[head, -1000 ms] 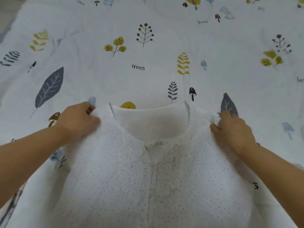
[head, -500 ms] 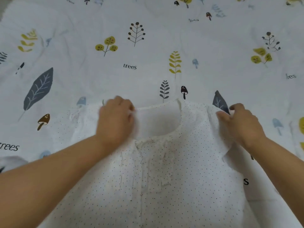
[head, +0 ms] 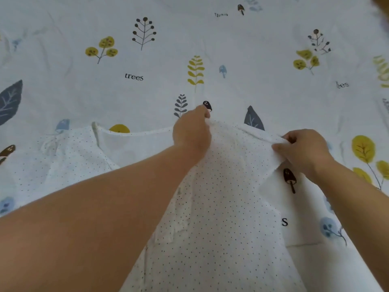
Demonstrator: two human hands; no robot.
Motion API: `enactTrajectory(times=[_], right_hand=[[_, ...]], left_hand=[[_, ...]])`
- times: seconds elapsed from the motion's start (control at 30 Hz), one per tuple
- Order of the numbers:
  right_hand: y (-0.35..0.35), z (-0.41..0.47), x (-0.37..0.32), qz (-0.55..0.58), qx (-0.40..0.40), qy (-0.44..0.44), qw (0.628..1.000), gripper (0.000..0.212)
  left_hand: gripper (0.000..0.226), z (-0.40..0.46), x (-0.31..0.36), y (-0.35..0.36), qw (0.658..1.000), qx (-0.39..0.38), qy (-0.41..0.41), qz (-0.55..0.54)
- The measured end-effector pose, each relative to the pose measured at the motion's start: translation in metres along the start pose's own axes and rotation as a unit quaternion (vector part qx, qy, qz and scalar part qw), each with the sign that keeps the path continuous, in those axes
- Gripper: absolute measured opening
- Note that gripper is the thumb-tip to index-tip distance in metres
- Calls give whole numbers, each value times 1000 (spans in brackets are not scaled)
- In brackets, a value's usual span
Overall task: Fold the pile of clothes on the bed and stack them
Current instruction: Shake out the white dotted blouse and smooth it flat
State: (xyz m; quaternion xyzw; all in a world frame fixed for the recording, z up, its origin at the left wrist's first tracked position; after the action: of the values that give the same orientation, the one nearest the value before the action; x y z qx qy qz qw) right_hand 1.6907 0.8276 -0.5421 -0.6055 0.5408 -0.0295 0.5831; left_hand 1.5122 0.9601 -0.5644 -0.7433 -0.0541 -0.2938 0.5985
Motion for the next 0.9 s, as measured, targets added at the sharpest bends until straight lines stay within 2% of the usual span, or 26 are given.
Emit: enactTrajectory(times=[0.07, 0.1, 0.13, 0.17, 0.2, 0.23, 0.3, 0.33, 0.37, 0.4, 0.43, 0.47, 0.5, 0.53, 0.6, 0.67, 0.7, 0.77, 0.83, 0.9], right_hand=[[1, 1, 6, 46, 16, 18, 999, 13], [3, 0, 8, 65, 13, 26, 997, 13], [3, 0, 10, 79, 11, 29, 996, 12], [3, -2, 9, 91, 9, 27, 995, 13], [2, -4, 6, 104, 9, 21, 994, 13], [2, -7, 2, 114, 10, 11, 993, 14], [2, -17, -11, 112, 23, -29, 993, 13], [3, -24, -19, 109, 27, -55, 992, 13], [6, -33, -30, 115, 17, -79, 990, 13], [11, -44, -40, 138, -15, -98, 986, 13], [17, -54, -50, 168, -68, -111, 977, 10], [24, -65, -59, 198, -124, -117, 965, 6], [29, -72, -63, 219, -157, -119, 956, 9], [32, -74, -63, 232, -153, -118, 953, 13], [30, -69, -54, 229, -59, -98, 967, 19], [31, -62, -39, 169, 22, -48, 984, 21], [35, -59, -33, 126, 29, -23, 991, 22], [48, -55, -25, 44, 1, 8, 999, 26], [60, -53, -23, -13, -30, 13, 999, 27], [68, -52, -21, -49, -47, 21, 997, 26]], left_hand=[[38, -2, 4, -11, 989, 112, 24, 98], [40, -8, 10, -13, 979, 149, 74, 114], [39, -15, 18, -10, 974, 145, 140, 107], [33, -23, 25, -3, 970, 99, 204, 82], [23, -31, 31, 6, 969, 14, 242, 52], [17, -38, 34, 16, 968, -89, 232, 13], [36, -40, 34, 27, 960, -227, 98, -134], [45, -39, 33, 24, 931, -266, -2, -249], [52, -36, 30, 23, 887, -291, -89, -348], [54, -33, 27, 22, 844, -311, -140, -414], [49, -31, 23, 20, 820, -332, -152, -440], [36, -29, 18, 17, 825, -346, -138, -425], [21, -27, 13, 12, 855, -335, -117, -378], [11, -25, 6, 8, 896, -302, -98, -312], [15, -23, -7, 5, 954, -215, -83, -191], [31, -20, -12, -1, 988, -109, -39, -99], [41, -20, -10, -6, 997, -65, 11, -41], [61, -20, -2, -8, 990, -29, 138, 25], [77, -20, 7, -1, 970, -63, 229, 55], [78, -17, 10, 11, 952, -120, 259, 110]])
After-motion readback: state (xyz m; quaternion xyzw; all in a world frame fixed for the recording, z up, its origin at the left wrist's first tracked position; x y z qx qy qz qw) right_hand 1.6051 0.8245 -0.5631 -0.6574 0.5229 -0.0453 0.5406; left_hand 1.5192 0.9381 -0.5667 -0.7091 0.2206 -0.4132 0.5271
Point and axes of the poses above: each hand's wrist, its own z-axis towards the middle knuckle, its own y-axis out of the palm, x = y × z, the point moved 4 cm from there along z, towards the middle knuckle, and after that the axes turned 7 degrees about z, right-handed, at the moved point
